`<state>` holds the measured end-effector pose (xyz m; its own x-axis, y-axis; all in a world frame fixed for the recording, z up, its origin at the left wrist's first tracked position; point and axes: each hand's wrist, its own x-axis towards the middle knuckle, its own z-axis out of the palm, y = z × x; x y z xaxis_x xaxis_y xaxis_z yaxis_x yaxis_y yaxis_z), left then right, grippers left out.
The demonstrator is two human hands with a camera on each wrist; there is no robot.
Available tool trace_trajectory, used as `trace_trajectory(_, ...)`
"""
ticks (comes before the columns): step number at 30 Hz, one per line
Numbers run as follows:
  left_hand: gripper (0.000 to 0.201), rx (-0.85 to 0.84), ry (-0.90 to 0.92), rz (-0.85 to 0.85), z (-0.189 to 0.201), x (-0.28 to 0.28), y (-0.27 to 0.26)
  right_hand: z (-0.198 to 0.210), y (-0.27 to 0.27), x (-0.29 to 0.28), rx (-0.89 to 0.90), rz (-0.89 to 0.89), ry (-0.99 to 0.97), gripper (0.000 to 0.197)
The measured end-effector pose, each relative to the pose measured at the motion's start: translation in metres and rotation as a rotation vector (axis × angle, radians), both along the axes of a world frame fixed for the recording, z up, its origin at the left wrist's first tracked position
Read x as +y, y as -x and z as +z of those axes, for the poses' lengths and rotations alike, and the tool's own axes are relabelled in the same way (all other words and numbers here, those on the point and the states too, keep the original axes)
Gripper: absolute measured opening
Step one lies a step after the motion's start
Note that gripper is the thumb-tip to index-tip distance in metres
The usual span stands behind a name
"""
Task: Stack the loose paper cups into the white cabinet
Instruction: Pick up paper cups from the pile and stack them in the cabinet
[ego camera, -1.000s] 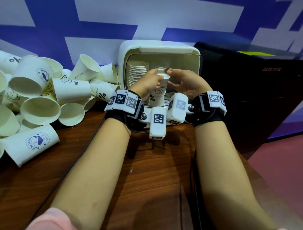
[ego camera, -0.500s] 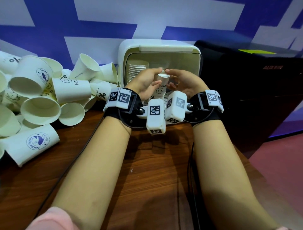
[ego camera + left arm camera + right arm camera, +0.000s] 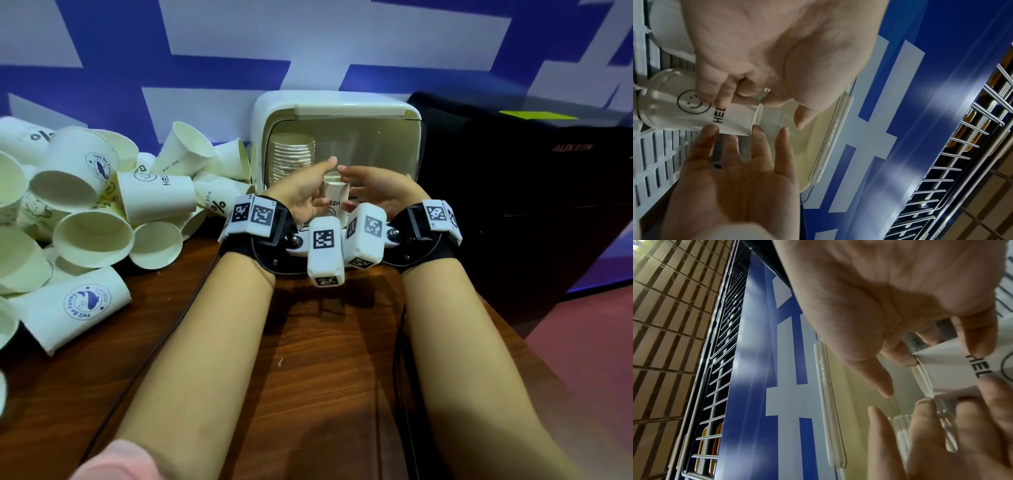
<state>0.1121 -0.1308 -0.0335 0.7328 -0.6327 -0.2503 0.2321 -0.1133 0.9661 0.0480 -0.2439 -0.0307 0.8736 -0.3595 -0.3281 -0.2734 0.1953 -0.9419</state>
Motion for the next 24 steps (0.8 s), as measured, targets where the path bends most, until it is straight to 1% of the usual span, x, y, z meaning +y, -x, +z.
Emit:
trace_trajectory(1, 0.032, -0.007, -0.016, -0.003, 0.000, 0.001, 0.000, -0.001, -0.001, -0.001, 0.001, 0.000, -0.007, 0.025)
trace_trajectory(2, 0.038, -0.018, -0.023, -0.008, -0.001, 0.002, 0.001, -0.002, -0.002, -0.001, 0.000, -0.001, -0.009, 0.025)
trace_trajectory(4, 0.059, -0.035, -0.013, -0.011, 0.000, 0.003, 0.002, -0.003, -0.003, -0.002, -0.004, -0.007, -0.015, 0.028)
trace_trajectory(5, 0.062, -0.035, -0.001, -0.020, 0.000, 0.003, 0.002, -0.003, -0.005, -0.002, -0.005, -0.012, -0.016, 0.033)
trace_trajectory(7, 0.061, -0.018, 0.022, -0.042, 0.002, 0.004, 0.003, -0.003, -0.006, -0.003, -0.005, -0.017, 0.003, 0.043)
trace_trajectory(9, 0.065, 0.001, 0.038, -0.057, 0.004, 0.005, 0.004, -0.002, -0.007, -0.004, 0.014, -0.006, 0.036, 0.047)
trace_trajectory(10, 0.068, 0.011, 0.037, -0.074, 0.005, 0.006, 0.003, -0.002, -0.008, -0.004, 0.018, -0.001, 0.053, 0.045)
trace_trajectory(12, 0.070, 0.030, 0.017, -0.119, 0.008, 0.010, 0.000, 0.000, -0.009, -0.005, 0.004, -0.014, 0.115, 0.026)
trace_trajectory(13, 0.069, 0.031, 0.010, -0.132, 0.011, 0.013, -0.001, 0.002, -0.010, -0.005, -0.010, -0.021, 0.152, 0.017)
trace_trajectory(14, 0.065, 0.021, 0.005, -0.139, 0.014, 0.015, -0.002, 0.004, -0.011, -0.007, -0.029, -0.029, 0.184, 0.014)
trace_trajectory(16, 0.053, -0.054, -0.039, -0.157, 0.020, 0.021, -0.002, 0.008, -0.013, -0.008, -0.042, -0.046, 0.242, 0.019)
trace_trajectory(18, 0.043, -0.171, -0.098, -0.176, 0.027, 0.028, -0.001, 0.015, -0.011, -0.005, -0.037, -0.047, 0.311, 0.024)
trace_trajectory(20, 0.040, -0.300, -0.142, -0.184, 0.035, 0.037, 0.001, 0.024, -0.008, 0.001, -0.079, -0.018, 0.353, 0.019)
trace_trajectory(22, 0.038, -0.393, -0.163, -0.154, 0.043, 0.046, 0.005, 0.032, -0.005, 0.012, -0.149, 0.011, 0.366, 0.014)
trace_trajectory(24, 0.034, -0.475, -0.171, -0.085, 0.052, 0.056, 0.012, 0.038, -0.001, 0.025, -0.207, 0.057, 0.388, 0.012)
